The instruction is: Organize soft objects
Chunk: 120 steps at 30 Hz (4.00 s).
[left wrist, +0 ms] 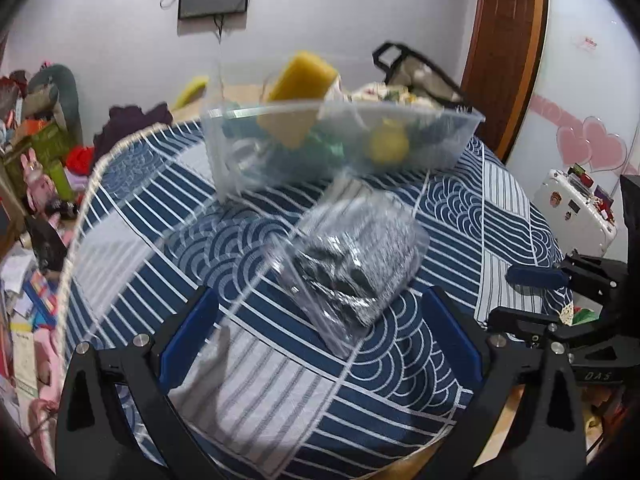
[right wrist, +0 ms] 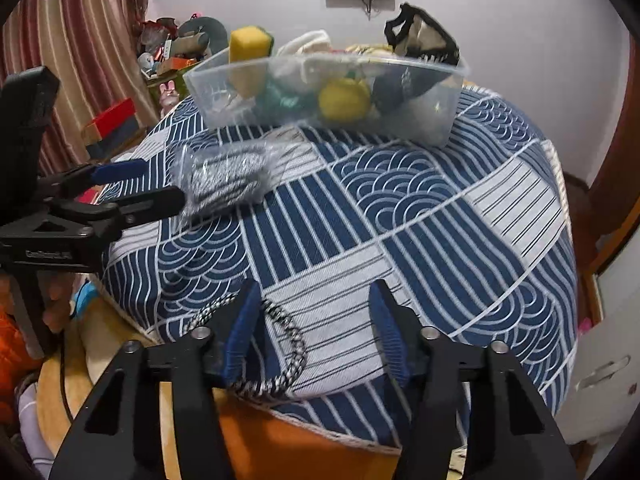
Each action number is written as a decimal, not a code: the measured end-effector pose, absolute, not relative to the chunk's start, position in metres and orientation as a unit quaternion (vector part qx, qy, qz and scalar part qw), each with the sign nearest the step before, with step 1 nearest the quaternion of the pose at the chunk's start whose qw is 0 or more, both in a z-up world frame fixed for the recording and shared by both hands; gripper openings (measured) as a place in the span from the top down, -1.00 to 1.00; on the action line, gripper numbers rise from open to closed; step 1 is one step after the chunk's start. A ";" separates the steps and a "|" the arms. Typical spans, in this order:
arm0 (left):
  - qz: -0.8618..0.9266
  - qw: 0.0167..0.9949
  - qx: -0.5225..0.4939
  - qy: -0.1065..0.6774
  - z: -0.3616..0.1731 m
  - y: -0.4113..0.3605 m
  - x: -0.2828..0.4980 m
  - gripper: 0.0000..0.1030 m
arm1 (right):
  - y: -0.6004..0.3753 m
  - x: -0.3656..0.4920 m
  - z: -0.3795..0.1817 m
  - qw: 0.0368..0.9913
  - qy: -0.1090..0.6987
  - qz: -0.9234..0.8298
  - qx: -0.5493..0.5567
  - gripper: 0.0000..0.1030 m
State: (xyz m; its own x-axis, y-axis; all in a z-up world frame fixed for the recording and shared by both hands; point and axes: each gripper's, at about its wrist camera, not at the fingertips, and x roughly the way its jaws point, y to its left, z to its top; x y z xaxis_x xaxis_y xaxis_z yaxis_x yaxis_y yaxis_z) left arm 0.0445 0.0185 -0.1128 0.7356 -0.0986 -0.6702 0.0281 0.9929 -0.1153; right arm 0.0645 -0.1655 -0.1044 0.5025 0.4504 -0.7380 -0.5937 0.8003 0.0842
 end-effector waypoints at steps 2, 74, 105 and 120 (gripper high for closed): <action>-0.039 0.924 -0.058 0.377 -0.120 0.017 0.049 -0.99 | -0.166 0.064 -0.106 0.859 0.399 0.308 -0.089 0.15; -0.031 0.959 -0.050 0.277 -0.041 0.051 0.167 0.05 | -0.103 0.182 -0.033 0.926 0.285 0.232 -0.086 0.83; -0.041 0.990 -0.031 0.130 0.036 0.019 0.002 -0.95 | -0.161 0.057 0.042 0.967 0.113 0.228 -0.025 -0.62; -0.033 0.992 -0.029 0.122 0.026 0.013 -0.007 -0.98 | -0.158 0.049 0.031 0.965 0.117 0.235 -0.025 -0.71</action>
